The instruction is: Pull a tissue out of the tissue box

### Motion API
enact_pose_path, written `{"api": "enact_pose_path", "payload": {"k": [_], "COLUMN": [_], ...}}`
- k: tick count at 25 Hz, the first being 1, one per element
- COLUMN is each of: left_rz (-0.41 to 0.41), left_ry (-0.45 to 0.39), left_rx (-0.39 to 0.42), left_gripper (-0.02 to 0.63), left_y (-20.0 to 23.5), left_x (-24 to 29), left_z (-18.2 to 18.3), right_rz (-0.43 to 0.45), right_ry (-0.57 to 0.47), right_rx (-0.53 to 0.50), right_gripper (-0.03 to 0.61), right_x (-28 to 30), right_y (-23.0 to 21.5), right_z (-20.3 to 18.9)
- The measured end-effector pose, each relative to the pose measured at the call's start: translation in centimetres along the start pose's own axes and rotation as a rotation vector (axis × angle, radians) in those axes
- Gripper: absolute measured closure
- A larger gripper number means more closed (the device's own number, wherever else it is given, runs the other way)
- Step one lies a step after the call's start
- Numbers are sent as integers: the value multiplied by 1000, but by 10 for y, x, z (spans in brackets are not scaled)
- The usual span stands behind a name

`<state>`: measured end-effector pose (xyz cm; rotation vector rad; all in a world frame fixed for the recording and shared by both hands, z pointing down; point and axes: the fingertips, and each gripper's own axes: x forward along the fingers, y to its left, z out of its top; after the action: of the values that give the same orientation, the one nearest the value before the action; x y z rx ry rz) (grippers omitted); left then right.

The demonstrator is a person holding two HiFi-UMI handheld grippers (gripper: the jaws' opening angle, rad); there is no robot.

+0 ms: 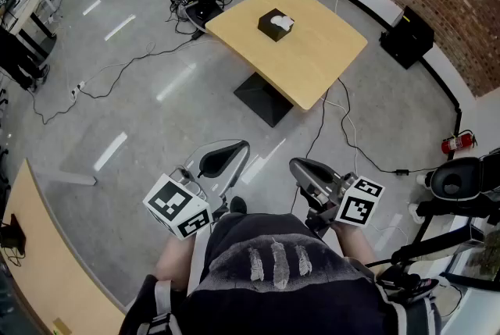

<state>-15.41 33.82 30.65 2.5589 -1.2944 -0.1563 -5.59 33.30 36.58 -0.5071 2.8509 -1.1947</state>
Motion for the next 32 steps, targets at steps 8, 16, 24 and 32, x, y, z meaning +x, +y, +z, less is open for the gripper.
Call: {"api": "enact_pose_path", "payload": {"k": [8,16,24,32], "left_rz": [-2,23,66,22], "left_ry": [-49,-45,-2,84], "left_rx": [-53,-41,15,67], "left_gripper": [611,611,611,611], "left_y": [50,73,86,80], "left_x": [-29,-30,-3,79], "left_z": [14,14,20,30], "right_rz": [-19,-23,58,71], "right_ry": [-2,36,55,-7], "right_rx": [10,25,0,60], "right_gripper": [589,586,583,581], "right_x": [51,78,93,68], "right_y": [8,-5,-17,-68], "right_z": [4,5,25,69]}}
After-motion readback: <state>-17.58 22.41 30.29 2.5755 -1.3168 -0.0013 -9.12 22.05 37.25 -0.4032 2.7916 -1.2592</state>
